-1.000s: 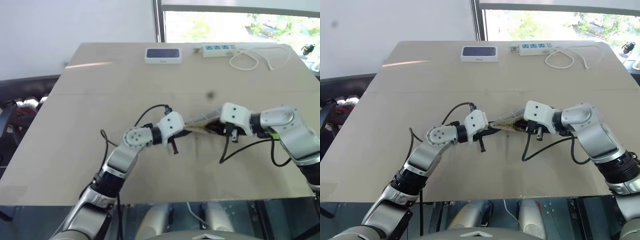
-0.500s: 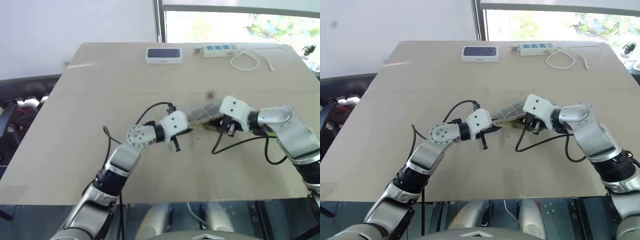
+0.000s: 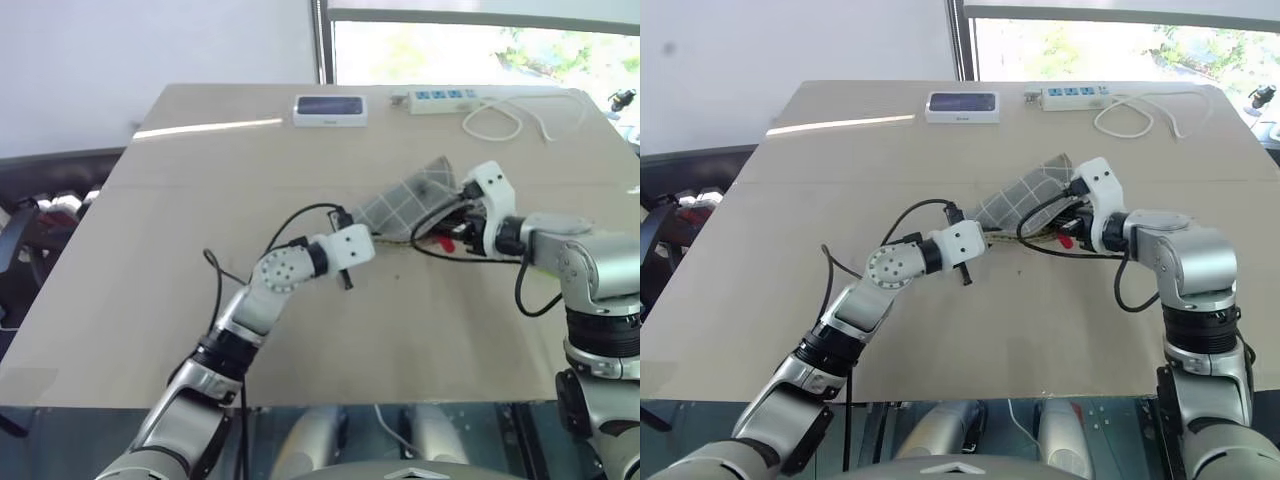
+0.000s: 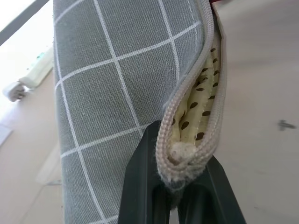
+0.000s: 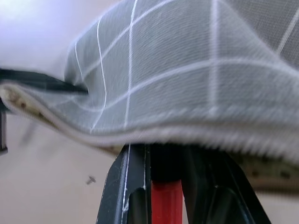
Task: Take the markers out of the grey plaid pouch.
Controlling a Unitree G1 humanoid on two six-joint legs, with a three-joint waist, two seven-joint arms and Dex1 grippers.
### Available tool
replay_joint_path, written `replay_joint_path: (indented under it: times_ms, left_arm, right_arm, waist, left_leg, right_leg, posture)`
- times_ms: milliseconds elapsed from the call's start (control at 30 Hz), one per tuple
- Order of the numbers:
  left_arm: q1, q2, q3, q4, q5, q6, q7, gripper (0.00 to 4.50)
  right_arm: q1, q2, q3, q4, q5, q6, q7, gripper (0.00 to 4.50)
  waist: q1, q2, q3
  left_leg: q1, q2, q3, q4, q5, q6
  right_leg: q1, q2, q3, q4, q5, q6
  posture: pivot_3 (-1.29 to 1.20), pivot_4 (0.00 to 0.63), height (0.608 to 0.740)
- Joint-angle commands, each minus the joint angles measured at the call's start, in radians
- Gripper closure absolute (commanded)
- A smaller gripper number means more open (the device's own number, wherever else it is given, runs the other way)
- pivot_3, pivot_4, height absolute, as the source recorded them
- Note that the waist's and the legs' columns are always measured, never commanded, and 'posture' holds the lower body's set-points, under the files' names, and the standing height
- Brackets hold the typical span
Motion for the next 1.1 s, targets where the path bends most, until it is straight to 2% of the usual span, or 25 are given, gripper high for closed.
replay_joint_path:
  times_ms: [33,167,433,567,667,700,733,800,867,900,967,1100]
  left_arm:
    - [-0.038,0.000,0.041,0.023,0.031,-0.020,0.064,4.50]
    - [-0.060,0.007,0.065,0.070,0.053,-0.024,0.111,4.50]
    - [-0.020,0.084,0.116,0.082,0.054,-0.030,0.123,4.50]
    - [0.013,0.122,0.132,0.074,0.052,-0.033,0.116,4.50]
    - [0.025,0.143,0.144,0.072,0.052,-0.031,0.113,4.50]
    - [0.027,0.149,0.147,0.074,0.052,-0.032,0.114,4.50]
    - [0.029,0.155,0.151,0.075,0.051,-0.032,0.113,4.50]
    - [0.036,0.165,0.156,0.073,0.048,-0.032,0.110,4.50]
    - [0.048,0.175,0.161,0.064,0.044,-0.032,0.102,4.50]
    - [0.054,0.180,0.164,0.060,0.041,-0.031,0.098,4.50]
    - [0.067,0.188,0.173,0.049,0.037,-0.024,0.090,4.50]
    - [0.091,0.209,0.188,0.038,0.035,-0.020,0.081,4.50]
  right_arm:
    - [0.041,-0.083,0.051,-0.070,0.024,-0.087,0.070,4.15]
    - [0.120,-0.218,0.121,-0.088,-0.003,-0.222,0.140,4.15]
    - [0.247,-0.394,0.137,0.104,-0.160,-0.475,0.114,4.15]
    - [0.257,-0.386,0.129,0.207,-0.196,-0.540,0.087,4.15]
    - [0.216,-0.330,0.107,0.301,-0.201,-0.541,0.032,4.15]
    - [0.196,-0.310,0.099,0.340,-0.210,-0.543,0.005,3.15]
    - [0.176,-0.293,0.092,0.378,-0.223,-0.549,-0.024,2.91]
    - [0.149,-0.282,0.086,0.429,-0.248,-0.566,-0.058,1.89]
    - [0.139,-0.279,0.079,0.438,-0.251,-0.577,-0.065,1.09]
    - [0.139,-0.277,0.072,0.430,-0.241,-0.574,-0.059,0.47]
    - [0.152,-0.281,0.060,0.393,-0.214,-0.567,-0.026,0.04]
    - [0.211,-0.294,-0.003,0.265,-0.122,-0.578,0.070,0.04]
  waist:
    - [-0.001,0.000,0.000]
    - [-0.004,0.000,0.000]
    - [-0.002,0.000,0.000]
    - [-0.004,0.000,0.000]
    - [-0.003,0.000,0.000]
    - [-0.004,-0.001,0.000]
    - [-0.004,-0.001,0.000]
    - [-0.003,-0.001,0.000]
    - [-0.002,-0.001,0.000]
    - [-0.002,-0.001,0.000]
    - [-0.002,-0.001,0.000]
    - [-0.002,0.000,0.000]
  left_leg:
    - [0.000,0.000,0.000,0.000,0.000,0.000]
    - [0.000,0.000,0.001,0.000,0.000,0.000]
    - [0.000,0.000,0.001,0.000,0.000,0.000]
    - [0.001,0.000,0.002,0.000,0.000,0.000]
    - [0.003,0.000,0.002,0.001,0.000,0.000]
    - [0.004,0.000,0.002,0.002,0.000,0.000]
    - [0.004,0.000,0.002,0.002,0.000,0.000]
    - [0.005,0.000,0.002,0.002,0.000,0.000]
    - [0.005,0.000,0.002,0.002,0.000,0.000]
    - [0.005,0.000,0.002,0.002,0.000,0.000]
    - [0.004,0.000,0.002,0.001,0.000,0.000]
    - [0.002,0.000,0.002,0.000,0.000,0.000]
  right_leg:
    - [0.000,0.000,0.000,0.000,0.000,0.000]
    - [0.000,0.000,0.000,0.000,0.000,0.000]
    - [0.000,0.000,0.000,0.001,0.000,0.000]
    - [0.000,0.000,0.001,0.001,0.000,0.000]
    - [0.003,0.000,0.000,0.001,0.000,0.000]
    - [0.004,0.000,0.000,0.001,0.001,0.001]
    - [0.004,0.001,0.001,0.001,0.001,0.001]
    - [0.004,0.000,0.001,0.000,0.003,0.002]
    - [0.004,0.001,0.001,0.000,0.003,0.002]
    - [0.004,0.000,0.001,0.000,0.003,0.002]
    - [0.004,0.000,0.001,0.000,0.003,0.002]
    - [0.002,0.000,0.001,-0.001,0.003,0.002]
  posture:
    - [0.00,0.150,0.738]
    - [0.00,0.150,0.738]
    - [0.00,0.150,0.738]
    - [0.00,0.150,0.738]
    - [0.00,0.150,0.738]
    - [0.00,0.150,0.738]
    - [0.00,0.150,0.738]
    - [0.00,0.150,0.738]
    - [0.00,0.150,0.738]
    - [0.00,0.150,0.738]
    - [0.00,0.150,0.738]
    - [0.00,0.150,0.738]
